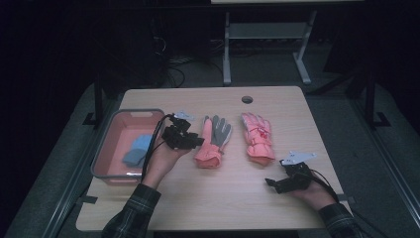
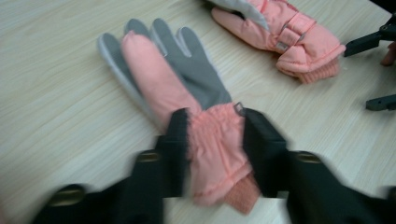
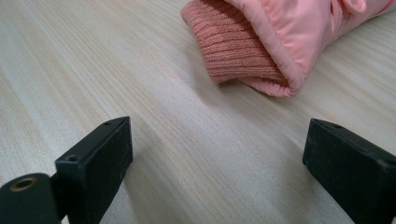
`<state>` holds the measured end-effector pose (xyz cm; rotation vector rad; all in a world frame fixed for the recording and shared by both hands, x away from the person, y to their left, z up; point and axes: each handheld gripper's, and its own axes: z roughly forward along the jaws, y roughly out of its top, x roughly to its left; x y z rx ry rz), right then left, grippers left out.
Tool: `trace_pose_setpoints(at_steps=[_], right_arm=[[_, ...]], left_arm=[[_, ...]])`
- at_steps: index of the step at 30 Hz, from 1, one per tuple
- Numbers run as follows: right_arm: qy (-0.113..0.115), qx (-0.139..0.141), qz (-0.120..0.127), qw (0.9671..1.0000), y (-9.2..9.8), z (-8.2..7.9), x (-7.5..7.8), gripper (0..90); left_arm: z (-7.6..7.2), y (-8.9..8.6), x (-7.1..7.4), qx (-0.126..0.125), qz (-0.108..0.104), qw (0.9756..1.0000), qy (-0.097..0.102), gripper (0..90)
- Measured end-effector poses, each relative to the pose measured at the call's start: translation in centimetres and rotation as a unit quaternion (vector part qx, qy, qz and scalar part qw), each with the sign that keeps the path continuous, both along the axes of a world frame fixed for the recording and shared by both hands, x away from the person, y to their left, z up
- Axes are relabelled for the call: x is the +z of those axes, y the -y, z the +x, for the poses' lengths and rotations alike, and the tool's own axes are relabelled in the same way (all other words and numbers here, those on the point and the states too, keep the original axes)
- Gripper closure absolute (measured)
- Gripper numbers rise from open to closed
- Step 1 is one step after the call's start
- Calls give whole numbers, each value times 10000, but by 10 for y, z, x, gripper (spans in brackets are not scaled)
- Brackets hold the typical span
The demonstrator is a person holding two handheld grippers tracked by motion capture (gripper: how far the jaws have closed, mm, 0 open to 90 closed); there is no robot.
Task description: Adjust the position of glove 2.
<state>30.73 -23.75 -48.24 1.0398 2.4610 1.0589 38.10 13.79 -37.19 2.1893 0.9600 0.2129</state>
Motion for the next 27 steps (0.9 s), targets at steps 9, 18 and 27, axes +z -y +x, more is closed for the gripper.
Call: trace_pose_setpoints(at_steps=[9, 18, 27], right_arm=[[-7, 9, 6, 10000, 0, 0, 0, 78], [-26, 20, 15, 10000, -1, -1, 0, 78], [-37, 48, 28, 10000, -1, -1, 0, 78]], left_arm=[[24, 28, -19, -196, 70, 9998, -23, 897], [53, 62, -38, -280, 387, 9989, 36, 898], [75, 81, -55, -250, 827, 9962, -127, 898]])
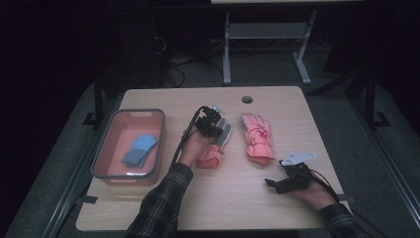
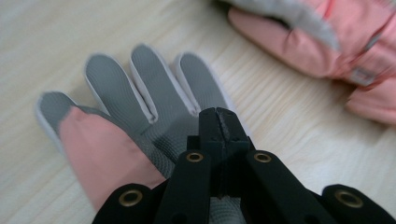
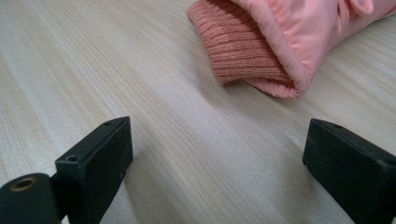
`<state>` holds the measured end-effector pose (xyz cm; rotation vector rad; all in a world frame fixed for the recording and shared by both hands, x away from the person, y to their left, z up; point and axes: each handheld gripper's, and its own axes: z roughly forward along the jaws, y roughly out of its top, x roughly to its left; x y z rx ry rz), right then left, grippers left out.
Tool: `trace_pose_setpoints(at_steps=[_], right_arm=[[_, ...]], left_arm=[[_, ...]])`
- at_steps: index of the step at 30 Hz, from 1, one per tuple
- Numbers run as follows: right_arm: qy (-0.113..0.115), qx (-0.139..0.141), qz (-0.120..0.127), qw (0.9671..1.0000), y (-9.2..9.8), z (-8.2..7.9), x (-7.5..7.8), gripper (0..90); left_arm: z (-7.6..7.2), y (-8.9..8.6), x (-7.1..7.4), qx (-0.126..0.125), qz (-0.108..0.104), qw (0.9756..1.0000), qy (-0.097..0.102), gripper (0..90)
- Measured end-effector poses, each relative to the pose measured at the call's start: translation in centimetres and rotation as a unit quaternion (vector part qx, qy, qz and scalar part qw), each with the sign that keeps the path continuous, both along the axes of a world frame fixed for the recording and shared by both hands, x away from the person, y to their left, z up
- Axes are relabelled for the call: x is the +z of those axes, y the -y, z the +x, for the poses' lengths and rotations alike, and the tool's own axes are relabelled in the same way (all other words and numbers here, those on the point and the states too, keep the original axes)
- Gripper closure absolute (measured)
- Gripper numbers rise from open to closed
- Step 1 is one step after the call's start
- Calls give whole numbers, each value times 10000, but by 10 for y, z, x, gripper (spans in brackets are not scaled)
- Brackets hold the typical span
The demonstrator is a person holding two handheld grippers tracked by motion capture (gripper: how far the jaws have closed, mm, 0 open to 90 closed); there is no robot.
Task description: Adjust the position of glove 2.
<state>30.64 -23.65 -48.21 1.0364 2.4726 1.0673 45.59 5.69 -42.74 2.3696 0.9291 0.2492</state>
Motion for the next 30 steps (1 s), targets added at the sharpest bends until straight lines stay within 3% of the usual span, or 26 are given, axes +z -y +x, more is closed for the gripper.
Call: trace_pose_setpoints(at_steps=[2, 9, 15, 18, 22, 26, 30], right_arm=[[0, 5, 1, 10000, 0, 0, 0, 78], [5, 14, 5, 10000, 0, 0, 0, 78], [7, 15, 4, 10000, 0, 0, 0, 78], [7, 15, 5, 10000, 0, 0, 0, 78], [6, 15, 3, 10000, 0, 0, 0, 78], [8, 17, 1, 10000, 0, 0, 0, 78], [7, 14, 4, 10000, 0, 0, 0, 78]], left_arm=[[-1, 0, -4, -49, 64, 10000, -21, 898], [-16, -2, -6, -225, -7, 9997, -85, 898], [-42, 1, -7, -445, -91, 9989, -102, 898], [-48, 3, -6, -523, -80, 9986, -48, 898], [-52, 1, 4, -550, -349, 9979, -17, 898], [-59, -10, 20, -506, -394, 9978, 158, 898], [-62, -29, 32, -287, -461, 9980, 316, 898]])
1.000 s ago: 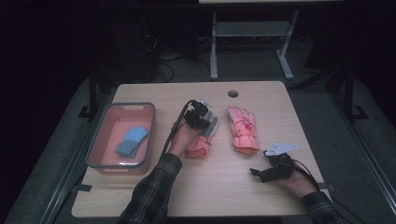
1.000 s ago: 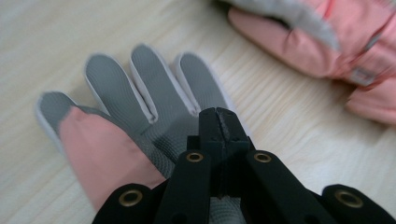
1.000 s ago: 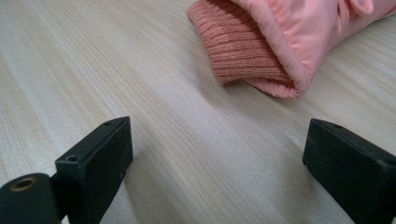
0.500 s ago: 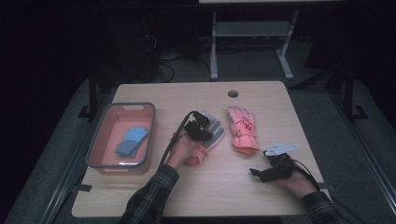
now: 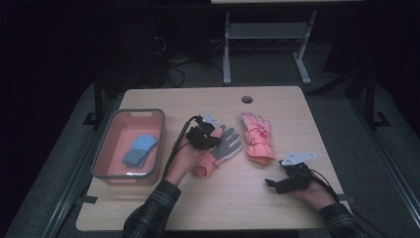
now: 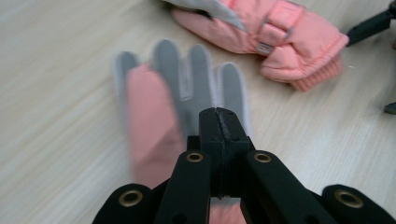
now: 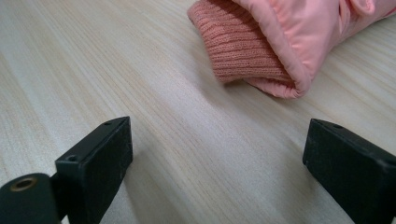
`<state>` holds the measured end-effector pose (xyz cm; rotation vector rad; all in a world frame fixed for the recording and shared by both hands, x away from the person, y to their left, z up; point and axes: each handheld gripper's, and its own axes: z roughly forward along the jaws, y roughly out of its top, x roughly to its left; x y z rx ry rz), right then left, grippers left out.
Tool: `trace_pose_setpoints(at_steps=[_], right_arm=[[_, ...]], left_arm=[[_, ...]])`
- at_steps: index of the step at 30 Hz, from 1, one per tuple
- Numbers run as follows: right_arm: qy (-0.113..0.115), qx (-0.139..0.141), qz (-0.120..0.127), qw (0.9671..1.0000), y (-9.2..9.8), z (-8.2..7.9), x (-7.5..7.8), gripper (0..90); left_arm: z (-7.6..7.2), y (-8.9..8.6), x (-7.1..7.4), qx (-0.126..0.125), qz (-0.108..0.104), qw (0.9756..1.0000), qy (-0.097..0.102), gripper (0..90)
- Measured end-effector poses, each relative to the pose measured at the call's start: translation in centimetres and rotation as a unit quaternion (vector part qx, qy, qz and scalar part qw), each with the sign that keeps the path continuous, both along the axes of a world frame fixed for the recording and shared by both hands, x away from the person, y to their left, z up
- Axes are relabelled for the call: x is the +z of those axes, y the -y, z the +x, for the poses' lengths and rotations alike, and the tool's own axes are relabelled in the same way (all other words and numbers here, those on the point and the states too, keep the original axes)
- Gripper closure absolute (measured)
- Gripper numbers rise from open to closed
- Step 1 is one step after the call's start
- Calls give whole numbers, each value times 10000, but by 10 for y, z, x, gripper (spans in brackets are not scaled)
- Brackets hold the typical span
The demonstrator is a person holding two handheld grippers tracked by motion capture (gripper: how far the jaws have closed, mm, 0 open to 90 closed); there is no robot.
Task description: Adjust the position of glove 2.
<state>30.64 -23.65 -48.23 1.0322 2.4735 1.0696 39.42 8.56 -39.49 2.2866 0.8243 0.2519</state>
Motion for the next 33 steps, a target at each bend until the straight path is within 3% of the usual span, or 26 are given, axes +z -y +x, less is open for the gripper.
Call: trace_pose_setpoints(at_steps=[3, 6, 10, 13, 19, 27, 33], right_arm=[[0, 0, -1, 10000, 0, 0, 0, 78], [0, 0, 0, 10000, 0, 0, 0, 78], [1, 3, -2, 10000, 0, 0, 0, 78], [1, 3, -2, 10000, 0, 0, 0, 78], [2, 3, -2, 10000, 0, 0, 0, 78], [-1, -2, -12, 10000, 0, 0, 0, 78], [-12, -18, -10, 10000, 0, 0, 0, 78]], left_arm=[[4, -16, -3, 222, 35, 9997, -32, 898], [5, -18, -14, 158, -52, 9997, -176, 898], [6, -12, -34, 51, 249, 9992, -307, 898], [4, -10, -43, -54, 329, 9988, -365, 900], [-7, -11, -44, -145, 274, 9985, -456, 900], [-34, -4, -44, -578, 215, 9967, -531, 900], [-52, 3, -42, -1020, 276, 9925, -616, 900]])
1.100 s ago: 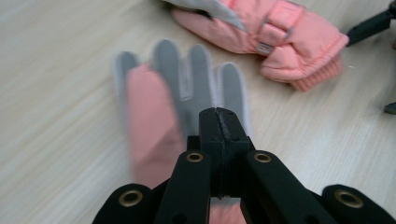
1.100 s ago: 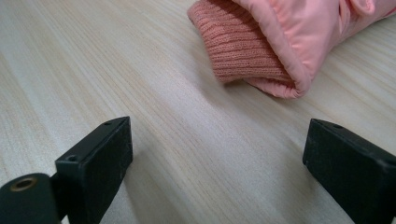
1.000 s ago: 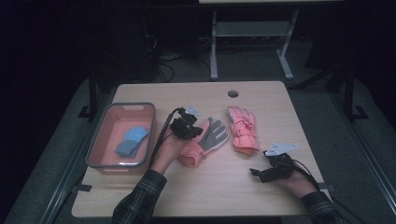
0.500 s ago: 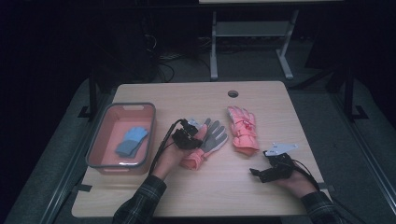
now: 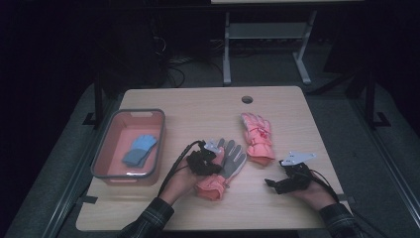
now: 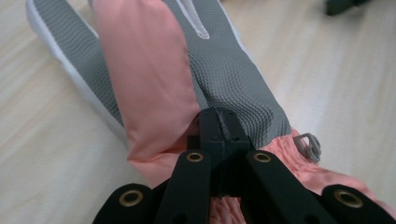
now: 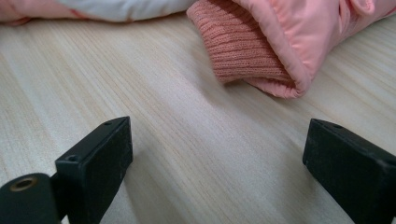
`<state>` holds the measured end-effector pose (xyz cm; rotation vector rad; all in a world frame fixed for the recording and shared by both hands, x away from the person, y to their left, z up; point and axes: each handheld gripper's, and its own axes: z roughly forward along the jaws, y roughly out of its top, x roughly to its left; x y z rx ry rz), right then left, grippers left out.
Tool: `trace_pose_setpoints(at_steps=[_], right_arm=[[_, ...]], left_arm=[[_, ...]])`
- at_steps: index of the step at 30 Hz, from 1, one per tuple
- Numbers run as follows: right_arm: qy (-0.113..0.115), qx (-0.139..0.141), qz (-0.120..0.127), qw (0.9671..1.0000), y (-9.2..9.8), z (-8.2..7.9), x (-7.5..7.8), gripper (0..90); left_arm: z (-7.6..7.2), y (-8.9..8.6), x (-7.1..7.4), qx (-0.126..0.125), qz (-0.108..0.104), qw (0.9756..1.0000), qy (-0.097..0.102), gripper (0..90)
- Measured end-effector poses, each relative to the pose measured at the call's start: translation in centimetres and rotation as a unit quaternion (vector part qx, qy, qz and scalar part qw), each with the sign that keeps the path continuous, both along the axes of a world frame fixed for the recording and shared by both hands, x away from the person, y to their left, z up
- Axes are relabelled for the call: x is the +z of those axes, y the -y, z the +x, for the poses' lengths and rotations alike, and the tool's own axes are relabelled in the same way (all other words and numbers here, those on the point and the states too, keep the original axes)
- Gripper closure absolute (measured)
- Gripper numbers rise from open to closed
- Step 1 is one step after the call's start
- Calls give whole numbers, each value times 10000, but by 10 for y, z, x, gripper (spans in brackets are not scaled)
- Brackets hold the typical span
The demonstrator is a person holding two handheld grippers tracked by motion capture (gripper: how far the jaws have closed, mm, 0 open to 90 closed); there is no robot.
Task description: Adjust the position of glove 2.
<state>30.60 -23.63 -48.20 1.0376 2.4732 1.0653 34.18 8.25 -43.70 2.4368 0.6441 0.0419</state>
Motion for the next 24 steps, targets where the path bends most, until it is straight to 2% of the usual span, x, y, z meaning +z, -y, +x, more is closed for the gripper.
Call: trace_pose_setpoints(at_steps=[2, 3, 7, 9, 10, 13, 15, 16, 17, 18, 20, 21, 23, 24], right_arm=[[2, 3, 0, 10000, 0, 0, 0, 79], [3, 2, 0, 10000, 0, 0, 0, 78], [12, 18, -20, 10000, 0, 0, 0, 85], [-21, 56, -46, 10000, 0, 0, 2, 133], [-15, 80, -60, 9999, 0, 0, 3, 154], [-43, 96, -94, 9999, 0, 0, 5, 230], [-46, 129, -98, 9999, 0, -1, 7, 275], [-62, 129, -112, 9998, 1, -1, 7, 291], [-76, 128, -119, 9998, 1, -1, 8, 305], [-106, 133, -139, 9998, 2, -1, 9, 330], [-88, 121, -113, 9998, 3, 0, 11, 351], [-109, 118, -91, 9998, 3, 0, 11, 363], [-134, 139, -89, 9998, 3, 0, 11, 372], [-151, 150, -108, 9997, 3, 0, 11, 372]], left_arm=[[-3, 2, 1, -3, -121, 9999, 9, 899], [-3, 0, 3, -70, -102, 9999, 22, 899], [-5, -6, 15, -3, -487, 9988, 42, 897], [-9, -10, 22, 80, -625, 9979, 112, 881], [-11, -14, 26, 89, -627, 9978, 187, 868], [-14, -25, 32, 321, -659, 9964, 416, 810], [-16, -33, 32, 657, -673, 9941, 544, 717], [-15, -36, 31, 732, -645, 9934, 611, 630], [-15, -40, 28, 881, -591, 9920, 683, 588], [-14, -42, 25, 975, -606, 9910, 692, 507], [-10, -46, 19, 1191, -633, 9885, 681, 441], [-7, -47, 17, 1302, -572, 9868, 778, 417], [0, -49, 12, 1527, -557, 9832, 833, 388], [4, -50, 8, 1671, -525, 9815, 778, 366]])
